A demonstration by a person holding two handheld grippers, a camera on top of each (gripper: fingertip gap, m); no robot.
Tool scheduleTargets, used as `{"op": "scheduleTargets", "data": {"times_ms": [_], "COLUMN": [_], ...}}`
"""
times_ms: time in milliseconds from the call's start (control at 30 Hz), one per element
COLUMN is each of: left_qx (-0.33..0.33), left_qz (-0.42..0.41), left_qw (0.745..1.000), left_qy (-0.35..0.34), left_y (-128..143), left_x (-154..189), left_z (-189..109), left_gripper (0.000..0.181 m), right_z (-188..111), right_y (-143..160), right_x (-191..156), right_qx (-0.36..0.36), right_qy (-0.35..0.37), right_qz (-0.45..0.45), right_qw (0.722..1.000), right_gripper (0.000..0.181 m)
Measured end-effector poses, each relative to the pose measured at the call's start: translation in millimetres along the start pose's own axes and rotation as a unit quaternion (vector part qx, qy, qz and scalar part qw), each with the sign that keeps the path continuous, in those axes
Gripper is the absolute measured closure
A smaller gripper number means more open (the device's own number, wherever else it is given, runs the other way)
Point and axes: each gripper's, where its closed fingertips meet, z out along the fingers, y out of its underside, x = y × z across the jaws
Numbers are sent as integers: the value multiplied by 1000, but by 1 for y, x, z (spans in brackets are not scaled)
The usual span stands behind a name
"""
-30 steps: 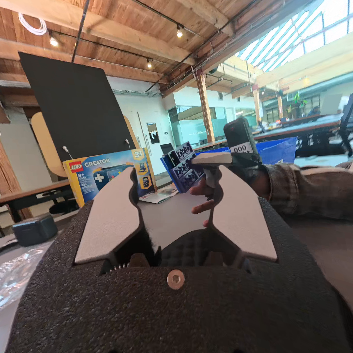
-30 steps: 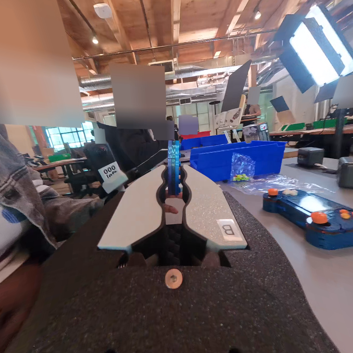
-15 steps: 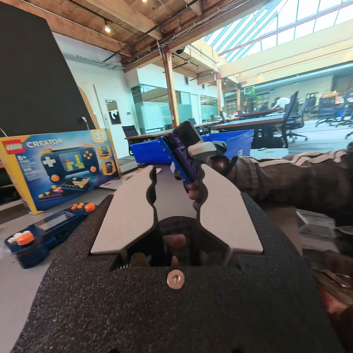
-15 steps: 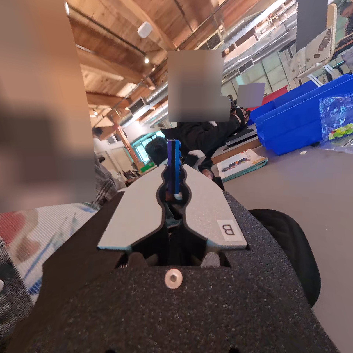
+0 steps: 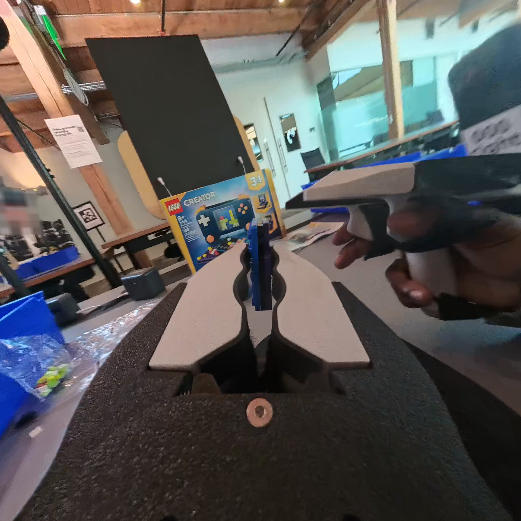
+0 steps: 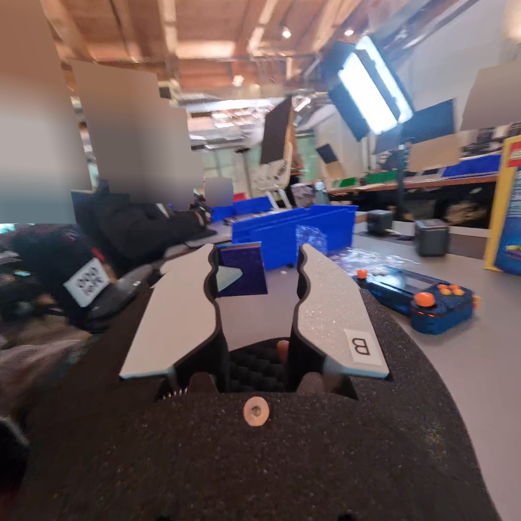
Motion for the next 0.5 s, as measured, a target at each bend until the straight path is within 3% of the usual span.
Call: {"op": "scheduleTargets", "data": {"times_ms": [67, 133, 200, 267, 500], "left_qx": [6, 9, 10, 11, 21], "left_qz": [5, 12, 18, 27, 11], "left_qw": [1000, 1000, 1000, 999, 999], "left_qy": [7, 5, 19, 22, 26], "left_y": [-2, -1, 0, 0, -3], "left_x": [6, 7, 11, 11, 13], "left_z": [1, 0, -1, -2, -4], "left_gripper": [170, 171, 170, 170, 170], "right_z": [6, 13, 14, 14, 12], "right_y": [13, 27, 29, 28, 25], "right_x": [-11, -19, -17, -19, -22], "right_qx": [-49, -86, -88, -75, -85], "right_qy": [20, 15, 10, -2, -18], "right_qz": [-50, -48, -14, 7, 0], "right_qw": [997, 995, 996, 997, 996], "right_gripper": [139, 133, 129, 139, 145]}}
